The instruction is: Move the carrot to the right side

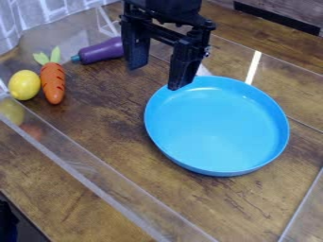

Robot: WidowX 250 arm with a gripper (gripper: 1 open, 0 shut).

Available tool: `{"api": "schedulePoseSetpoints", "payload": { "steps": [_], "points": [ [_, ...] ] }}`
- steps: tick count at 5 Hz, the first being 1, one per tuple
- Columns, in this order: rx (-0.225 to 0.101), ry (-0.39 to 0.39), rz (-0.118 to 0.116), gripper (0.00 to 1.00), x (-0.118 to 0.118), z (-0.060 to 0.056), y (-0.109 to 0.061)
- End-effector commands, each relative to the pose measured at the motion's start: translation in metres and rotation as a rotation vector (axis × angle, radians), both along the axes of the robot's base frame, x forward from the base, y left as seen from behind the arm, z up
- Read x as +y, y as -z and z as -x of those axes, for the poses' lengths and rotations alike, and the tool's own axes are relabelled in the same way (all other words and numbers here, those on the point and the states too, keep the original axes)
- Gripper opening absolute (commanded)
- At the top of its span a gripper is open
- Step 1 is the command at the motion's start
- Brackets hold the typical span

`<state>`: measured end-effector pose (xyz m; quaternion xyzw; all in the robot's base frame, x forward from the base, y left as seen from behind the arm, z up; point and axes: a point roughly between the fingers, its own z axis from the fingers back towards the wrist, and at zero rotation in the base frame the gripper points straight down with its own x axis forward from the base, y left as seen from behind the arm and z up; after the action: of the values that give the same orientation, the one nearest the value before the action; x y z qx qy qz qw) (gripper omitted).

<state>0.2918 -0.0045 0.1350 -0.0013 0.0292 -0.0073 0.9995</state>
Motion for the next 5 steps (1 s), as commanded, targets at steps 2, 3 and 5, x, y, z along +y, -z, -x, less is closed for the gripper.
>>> {"api": "schedulePoseSetpoints", "payload": {
  "steps": [2, 3, 5],
  "points": [
    [0.018, -0.048, 0.006, 1.0, 0.015, 0.0, 0.011],
    [0.021, -0.073, 0.011, 1.0, 0.031, 0.001, 0.021],
    [0.005, -0.281, 0.028, 1.0, 0.062, 0.002, 0.045]
  ]
}}
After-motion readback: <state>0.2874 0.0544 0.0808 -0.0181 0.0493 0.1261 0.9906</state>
